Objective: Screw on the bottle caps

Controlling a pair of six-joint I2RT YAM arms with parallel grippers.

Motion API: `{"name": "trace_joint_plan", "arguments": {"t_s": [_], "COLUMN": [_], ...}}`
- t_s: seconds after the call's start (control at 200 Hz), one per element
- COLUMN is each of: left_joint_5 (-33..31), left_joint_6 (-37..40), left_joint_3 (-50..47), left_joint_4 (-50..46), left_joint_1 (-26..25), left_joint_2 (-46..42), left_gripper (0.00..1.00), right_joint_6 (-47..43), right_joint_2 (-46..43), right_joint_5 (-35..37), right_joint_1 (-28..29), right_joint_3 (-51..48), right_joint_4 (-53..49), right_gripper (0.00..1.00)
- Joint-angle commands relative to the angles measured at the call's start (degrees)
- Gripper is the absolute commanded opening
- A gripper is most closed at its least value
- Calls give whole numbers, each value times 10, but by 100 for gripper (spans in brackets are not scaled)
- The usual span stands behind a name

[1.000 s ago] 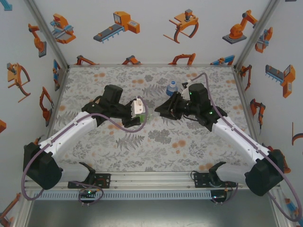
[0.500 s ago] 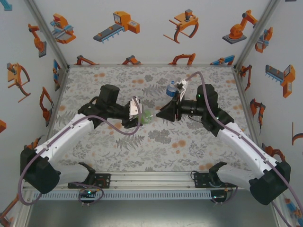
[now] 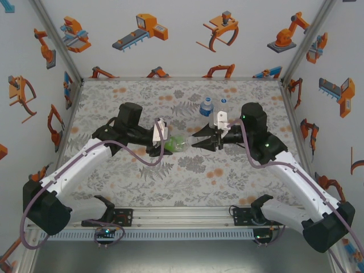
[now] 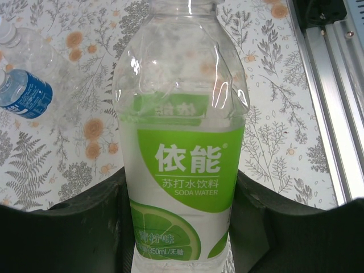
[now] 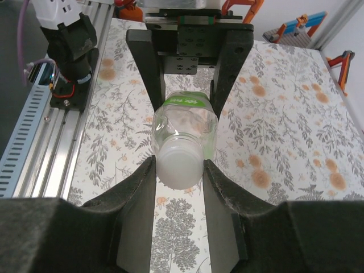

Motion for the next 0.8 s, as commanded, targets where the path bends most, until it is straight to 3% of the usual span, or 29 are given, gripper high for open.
{"name": "trace_joint_plan", "arguments": {"t_s": [0.0,0.275,0.536,0.666,0.796], "left_joint_5": [40,58,60,59,50], "left_joint_6": [19,24,24,21,15], "left_joint_3": [0,11,15,18,18], "left_joint_4": [-8,-26,-31,-31,-29], "left_joint_1": [7,7,7,7,8], "left_joint_2": [-19,-7,-1,3,6], "left_gripper": [0,0,0,0,0], "right_joint_6": [-54,-181,-136,-58,-13], "right_joint_2": [-9,-28,-12,-17,-24], "right_joint_5": [-45,-41,-25,1,20], "right_joint_1": [-3,-3,3,9,9], "right_joint_3": [6,12,15,-11,-20], "right_joint_4": [-21,-95,-80,-13,13], "right_gripper": [0,0,0,33,43]}}
